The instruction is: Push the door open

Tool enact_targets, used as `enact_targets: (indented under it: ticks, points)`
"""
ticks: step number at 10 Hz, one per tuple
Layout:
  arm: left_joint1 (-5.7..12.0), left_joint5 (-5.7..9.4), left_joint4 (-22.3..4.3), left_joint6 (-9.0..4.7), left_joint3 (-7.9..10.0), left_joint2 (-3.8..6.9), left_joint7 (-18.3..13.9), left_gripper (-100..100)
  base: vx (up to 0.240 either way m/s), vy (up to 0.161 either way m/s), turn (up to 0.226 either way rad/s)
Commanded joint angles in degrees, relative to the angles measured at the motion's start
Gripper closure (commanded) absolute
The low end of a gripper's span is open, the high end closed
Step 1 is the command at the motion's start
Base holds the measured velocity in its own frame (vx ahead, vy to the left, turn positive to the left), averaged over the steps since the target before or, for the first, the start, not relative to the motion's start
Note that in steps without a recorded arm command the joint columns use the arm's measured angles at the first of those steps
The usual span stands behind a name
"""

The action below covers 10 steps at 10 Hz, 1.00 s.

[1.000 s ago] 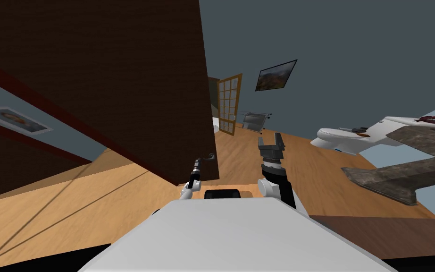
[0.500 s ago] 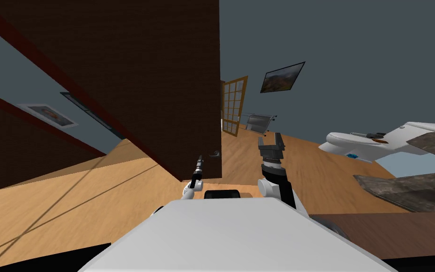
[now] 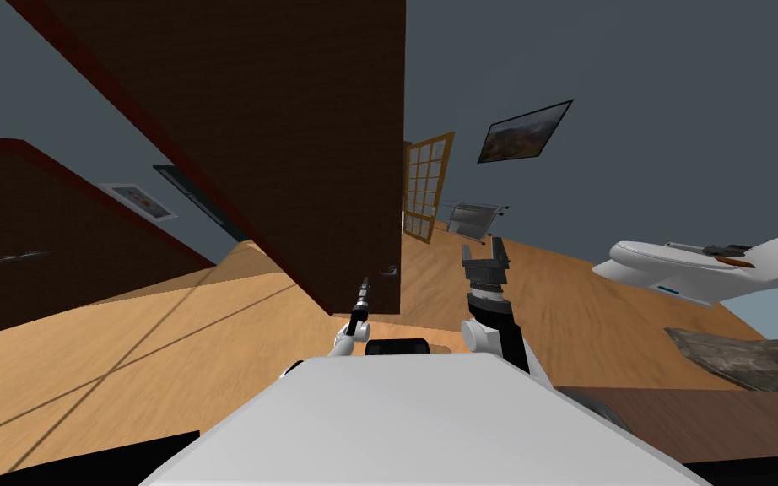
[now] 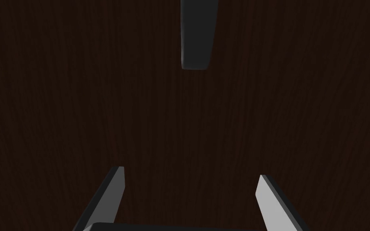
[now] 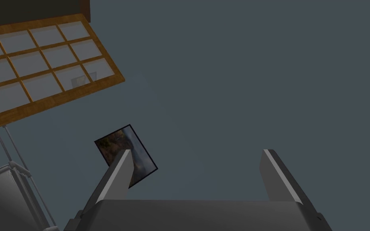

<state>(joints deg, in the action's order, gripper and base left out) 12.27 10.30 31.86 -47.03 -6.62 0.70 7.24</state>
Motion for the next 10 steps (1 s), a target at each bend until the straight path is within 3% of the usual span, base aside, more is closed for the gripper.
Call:
enact_targets:
  ticks: [1,3,4,8,10]
  points:
    - [0.24,0.86,-0.5,-0.27,-1.77,-0.98,0.4,-100,-0.123,-0.045,0.103]
    - [0.34,1.04,-0.7,-0.33,-2.11,-1.25,0.5,-100,-0.074,-0.057,0.051]
    - [0.67,1.67,-1.2,-0.57,-3.3,-2.27,0.9,-100,-0.11,-0.099,0.096]
    - [0.99,2.29,-1.7,-0.8,-4.46,-3.48,1.2,-100,-0.128,-0.139,0.041]
    - [1.18,2.26,-2.0,-0.95,-4.3,-2.81,1.2,-100,0.014,0.033,0.008]
